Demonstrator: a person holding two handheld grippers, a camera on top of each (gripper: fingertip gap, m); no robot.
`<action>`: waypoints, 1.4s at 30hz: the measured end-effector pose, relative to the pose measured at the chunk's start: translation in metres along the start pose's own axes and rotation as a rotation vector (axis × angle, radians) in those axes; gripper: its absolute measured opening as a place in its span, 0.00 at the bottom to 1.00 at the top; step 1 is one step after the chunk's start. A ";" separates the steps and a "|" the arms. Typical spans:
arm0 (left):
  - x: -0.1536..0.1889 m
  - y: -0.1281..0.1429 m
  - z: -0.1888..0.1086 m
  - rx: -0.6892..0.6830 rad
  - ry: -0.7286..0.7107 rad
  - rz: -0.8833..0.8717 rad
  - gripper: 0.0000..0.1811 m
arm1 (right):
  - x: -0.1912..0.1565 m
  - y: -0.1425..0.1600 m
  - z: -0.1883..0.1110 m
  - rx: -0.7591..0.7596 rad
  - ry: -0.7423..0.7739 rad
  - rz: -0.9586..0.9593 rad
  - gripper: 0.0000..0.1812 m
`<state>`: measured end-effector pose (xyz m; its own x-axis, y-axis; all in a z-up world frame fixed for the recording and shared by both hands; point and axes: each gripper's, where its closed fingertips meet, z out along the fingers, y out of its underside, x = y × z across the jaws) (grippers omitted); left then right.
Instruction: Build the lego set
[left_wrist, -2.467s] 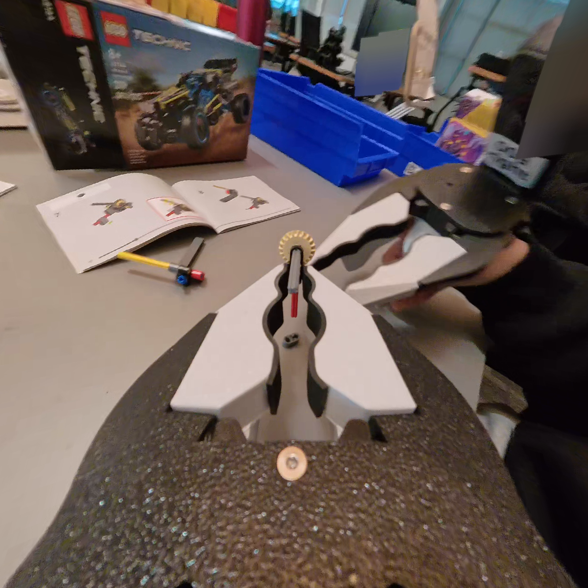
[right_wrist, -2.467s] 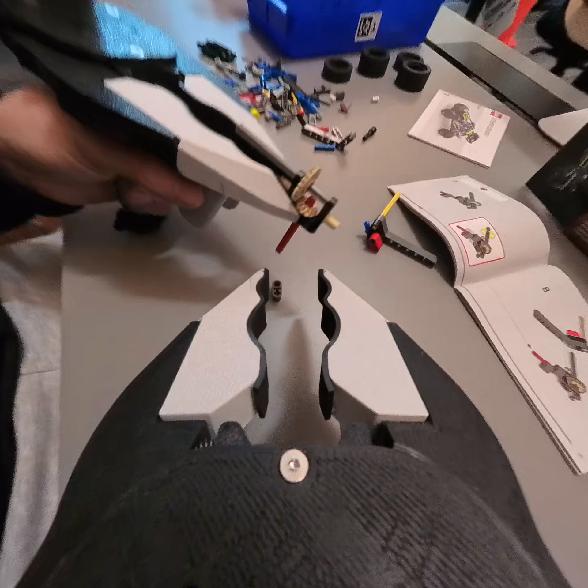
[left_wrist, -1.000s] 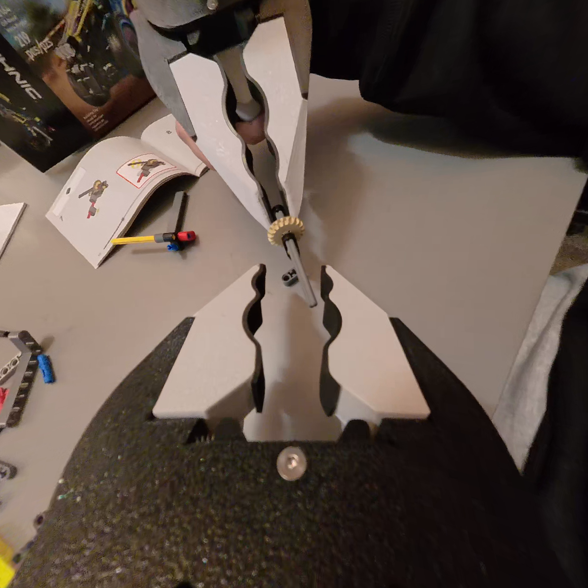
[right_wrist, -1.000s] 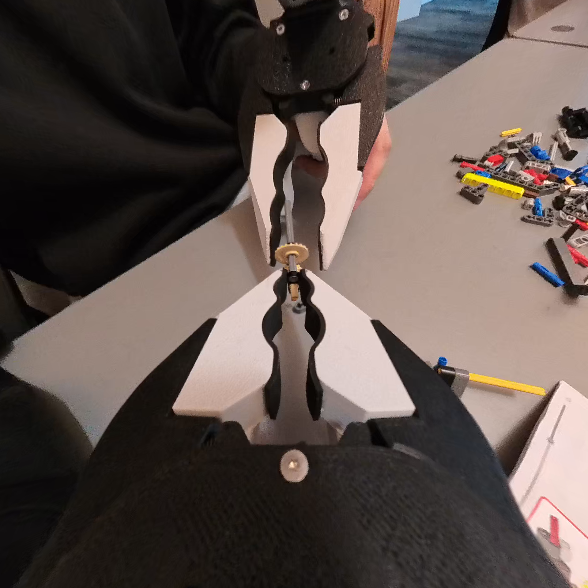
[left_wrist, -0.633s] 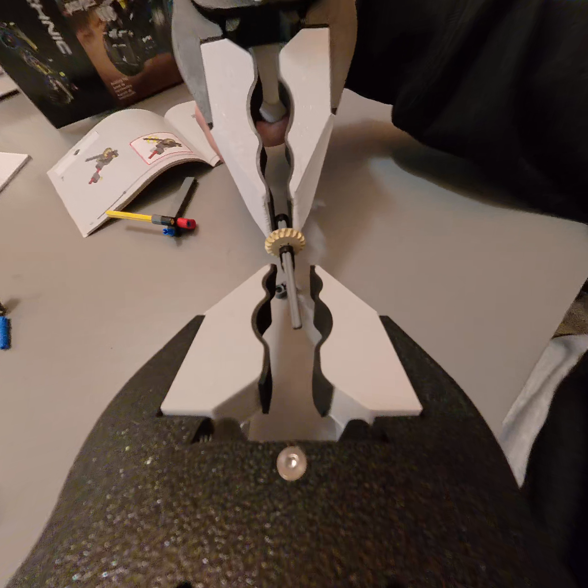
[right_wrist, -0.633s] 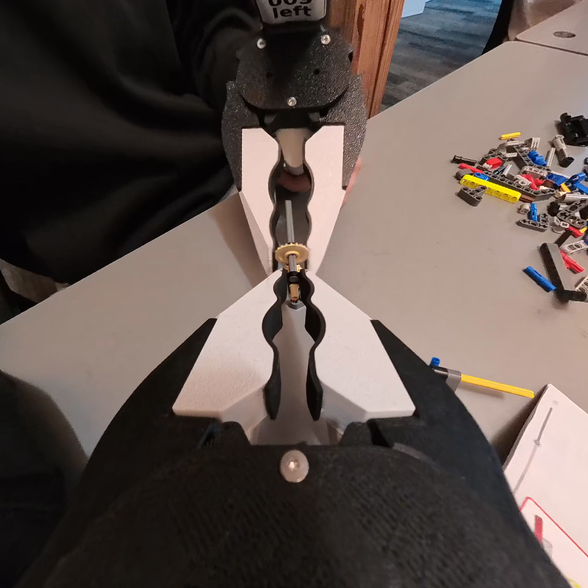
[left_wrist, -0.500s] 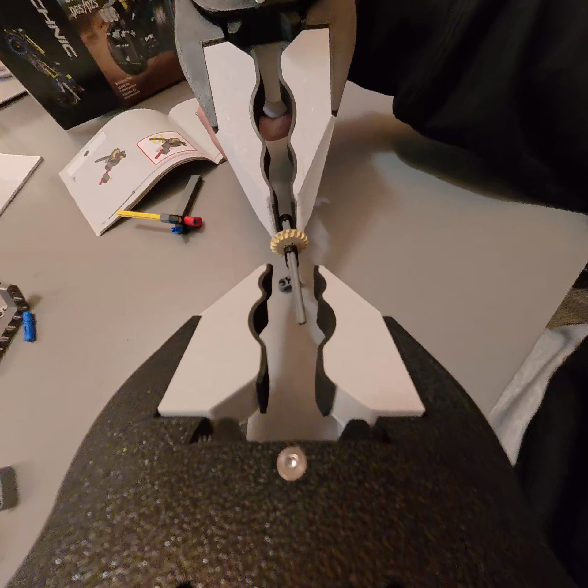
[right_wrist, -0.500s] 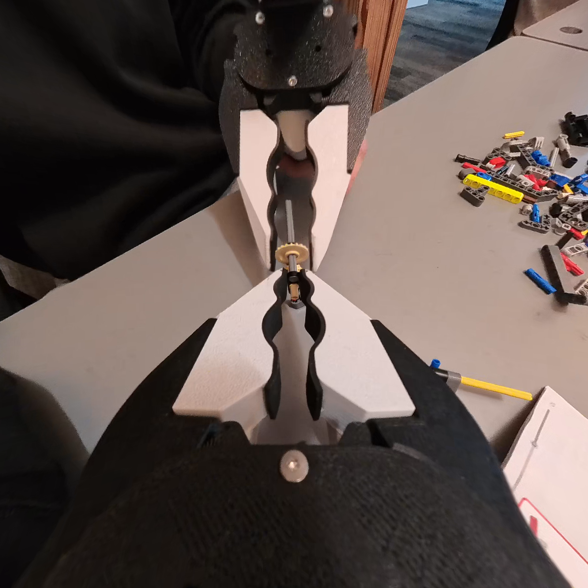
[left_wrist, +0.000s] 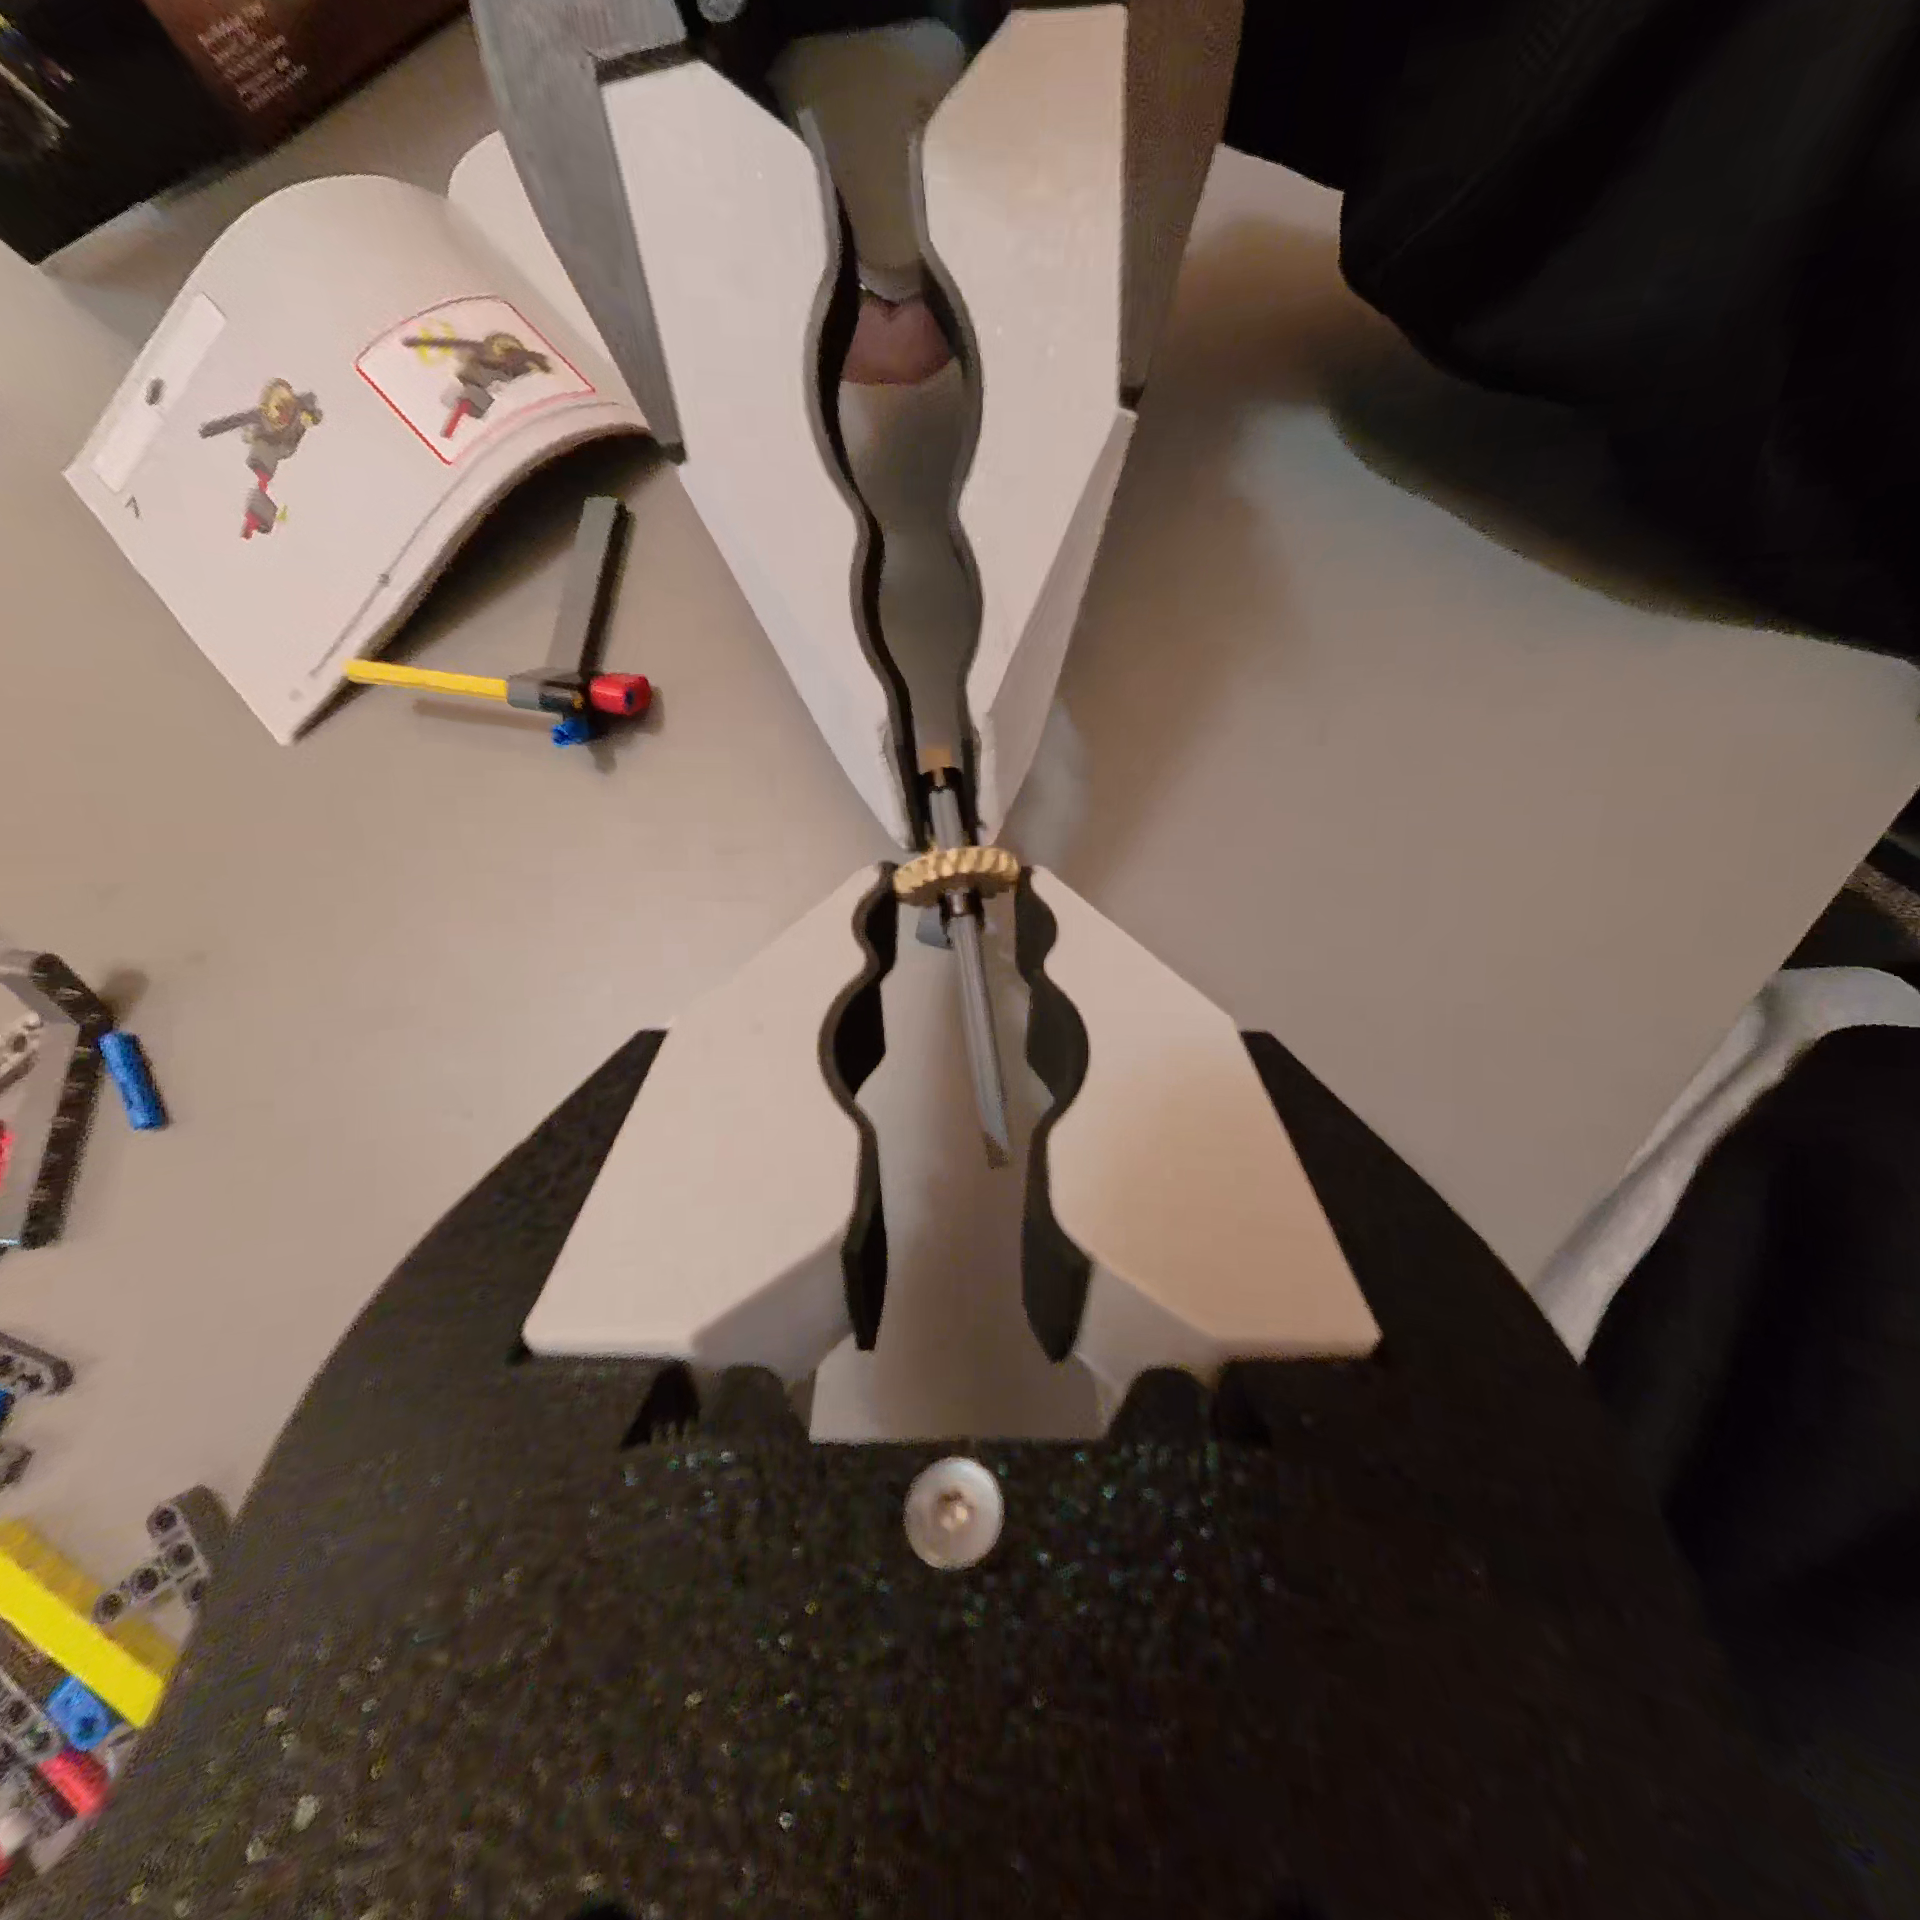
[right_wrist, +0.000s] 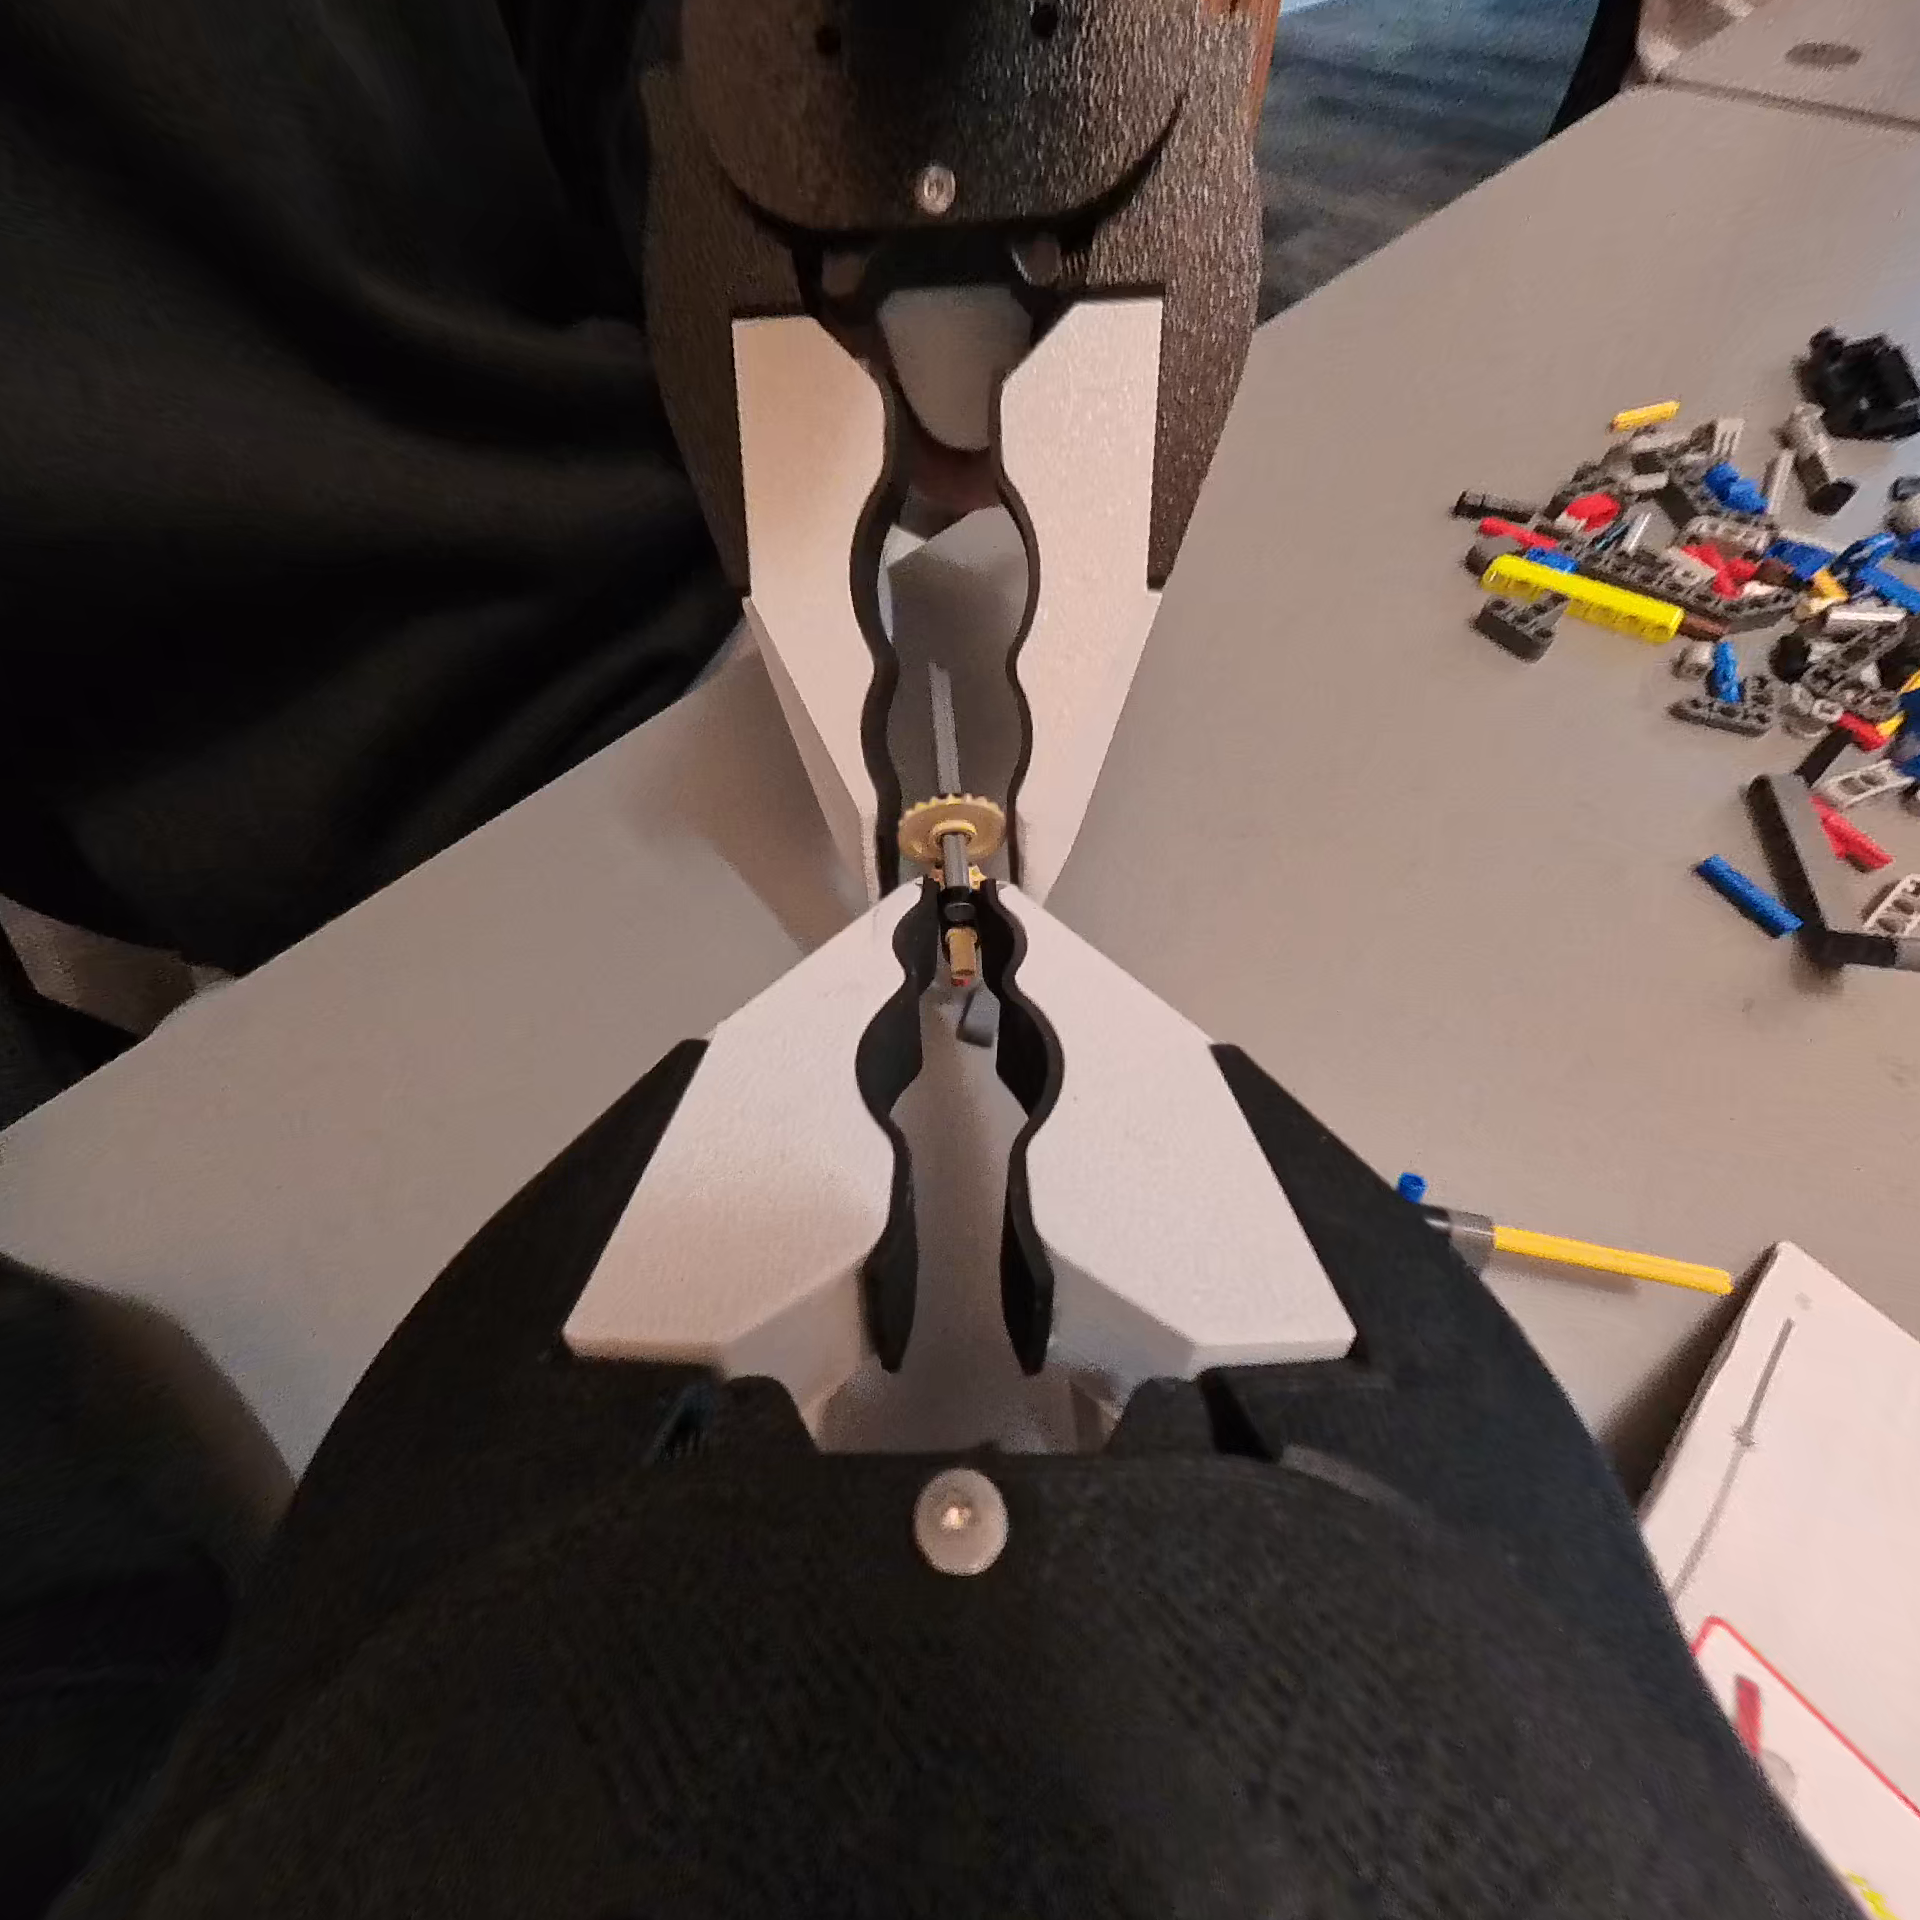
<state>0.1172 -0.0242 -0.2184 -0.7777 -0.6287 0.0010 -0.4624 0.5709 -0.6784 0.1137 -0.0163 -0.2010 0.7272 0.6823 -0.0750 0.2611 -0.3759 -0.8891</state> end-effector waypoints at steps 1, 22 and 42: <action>-0.001 -0.002 0.000 0.001 -0.003 0.006 0.10 | 0.000 -0.001 -0.001 -0.004 0.006 -0.007 0.03; -0.010 0.014 -0.014 0.238 0.156 -0.144 0.10 | -0.004 0.043 0.020 -0.281 0.322 0.051 0.13; -0.018 0.009 -0.016 0.333 0.169 -0.194 0.10 | 0.008 0.043 0.032 -0.157 0.726 0.545 0.03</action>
<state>0.1201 0.0008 -0.2127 -0.7617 -0.5963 0.2535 -0.4653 0.2312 -0.8544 0.1104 -0.0065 -0.2545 0.9809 -0.1554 -0.1166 -0.1903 -0.6469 -0.7384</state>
